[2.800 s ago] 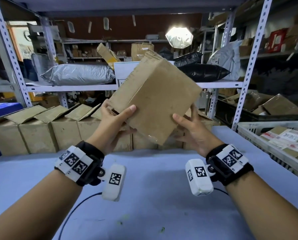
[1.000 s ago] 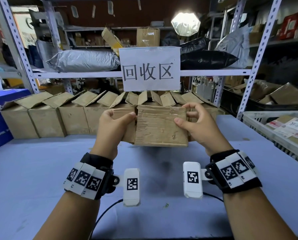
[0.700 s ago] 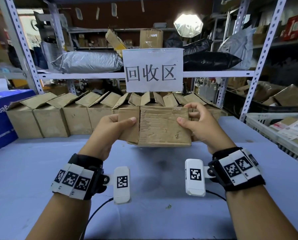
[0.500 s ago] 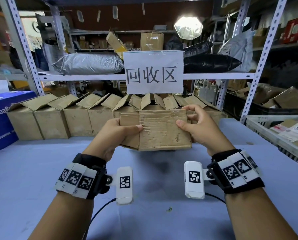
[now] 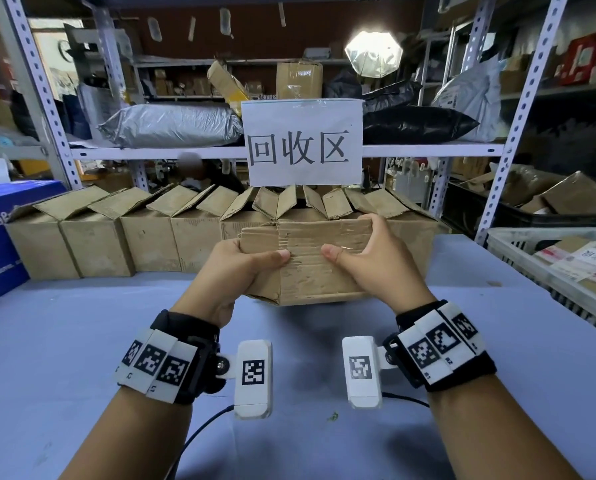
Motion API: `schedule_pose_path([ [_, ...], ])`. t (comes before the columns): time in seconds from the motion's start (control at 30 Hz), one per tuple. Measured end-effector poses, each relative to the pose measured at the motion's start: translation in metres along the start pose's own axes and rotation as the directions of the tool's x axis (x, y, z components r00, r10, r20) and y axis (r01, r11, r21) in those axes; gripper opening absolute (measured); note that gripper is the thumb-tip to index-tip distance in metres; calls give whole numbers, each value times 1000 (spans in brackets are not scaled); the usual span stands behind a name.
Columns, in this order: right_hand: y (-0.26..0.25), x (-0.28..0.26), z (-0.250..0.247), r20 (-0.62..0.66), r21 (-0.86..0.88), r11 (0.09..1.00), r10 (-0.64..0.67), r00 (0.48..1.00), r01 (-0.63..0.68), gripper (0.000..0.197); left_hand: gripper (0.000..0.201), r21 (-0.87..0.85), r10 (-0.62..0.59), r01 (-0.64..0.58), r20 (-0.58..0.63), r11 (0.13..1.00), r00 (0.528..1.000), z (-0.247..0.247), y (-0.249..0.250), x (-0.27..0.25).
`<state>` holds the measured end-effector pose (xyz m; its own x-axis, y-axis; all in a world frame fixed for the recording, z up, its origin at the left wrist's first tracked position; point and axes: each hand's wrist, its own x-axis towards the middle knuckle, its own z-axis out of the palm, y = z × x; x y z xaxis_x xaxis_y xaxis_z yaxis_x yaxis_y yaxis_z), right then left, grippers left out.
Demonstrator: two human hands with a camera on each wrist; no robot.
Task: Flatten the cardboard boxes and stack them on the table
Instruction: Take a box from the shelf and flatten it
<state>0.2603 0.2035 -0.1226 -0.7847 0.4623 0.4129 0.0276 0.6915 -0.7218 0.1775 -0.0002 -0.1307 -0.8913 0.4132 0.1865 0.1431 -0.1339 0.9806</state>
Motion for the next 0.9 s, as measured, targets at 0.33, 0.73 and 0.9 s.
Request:
schedule_pose_path([
  [0.33,4,2,4,-66,-132,991,3,998,-11,55,19,33,18,-16,-44,999,999,4,-2,0],
  [0.73,-4,2,3,-5,-109,994,29,1000,-29,102,18,-30,56,-58,-45,998,997,8,0,-5],
  [0.9,1,5,6,-71,-110,994,11,997,-18,68,13,-12,73,-74,-72,997,995,7,1,-4],
])
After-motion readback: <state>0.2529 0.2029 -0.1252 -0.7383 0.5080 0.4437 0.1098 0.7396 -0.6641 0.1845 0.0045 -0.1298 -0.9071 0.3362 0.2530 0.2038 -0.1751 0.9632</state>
